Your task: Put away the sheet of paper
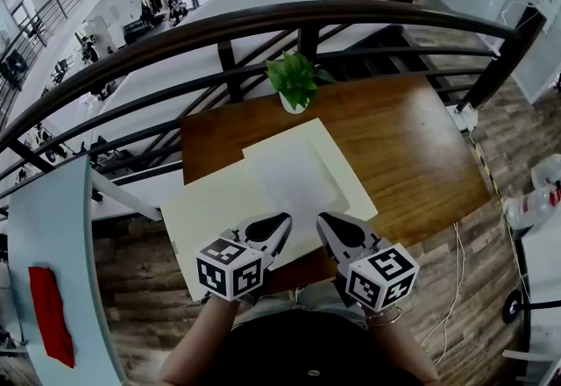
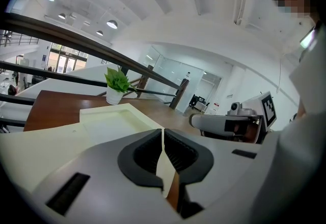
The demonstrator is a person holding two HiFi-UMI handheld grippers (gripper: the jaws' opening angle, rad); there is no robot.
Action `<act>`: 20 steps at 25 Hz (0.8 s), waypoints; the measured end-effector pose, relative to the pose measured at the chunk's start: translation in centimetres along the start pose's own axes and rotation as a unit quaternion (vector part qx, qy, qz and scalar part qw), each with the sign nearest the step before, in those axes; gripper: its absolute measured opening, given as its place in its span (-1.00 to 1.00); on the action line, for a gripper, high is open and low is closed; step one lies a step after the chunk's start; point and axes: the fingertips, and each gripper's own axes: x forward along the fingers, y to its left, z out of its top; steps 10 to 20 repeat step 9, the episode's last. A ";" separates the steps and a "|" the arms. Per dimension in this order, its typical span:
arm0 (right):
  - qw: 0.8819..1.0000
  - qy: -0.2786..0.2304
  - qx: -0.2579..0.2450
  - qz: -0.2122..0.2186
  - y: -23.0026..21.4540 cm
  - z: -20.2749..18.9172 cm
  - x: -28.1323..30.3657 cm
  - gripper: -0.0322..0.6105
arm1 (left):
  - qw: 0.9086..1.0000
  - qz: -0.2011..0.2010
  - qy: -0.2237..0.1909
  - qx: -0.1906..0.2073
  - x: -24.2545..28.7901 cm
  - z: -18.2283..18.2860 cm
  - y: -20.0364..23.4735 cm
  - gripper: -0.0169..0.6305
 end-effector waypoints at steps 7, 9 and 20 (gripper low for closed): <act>1.000 0.004 -0.003 0.002 -0.2 -0.3 0.3 -0.82 | 1.000 0.006 0.005 -0.010 0.3 -0.2 0.5 -0.86; 1.000 0.007 -0.008 0.002 -0.3 -0.4 0.3 -0.82 | 1.000 0.008 0.009 -0.014 0.5 -0.5 0.6 -0.86; 1.000 0.007 -0.008 0.002 -0.3 -0.4 0.3 -0.82 | 1.000 0.008 0.009 -0.014 0.5 -0.5 0.6 -0.86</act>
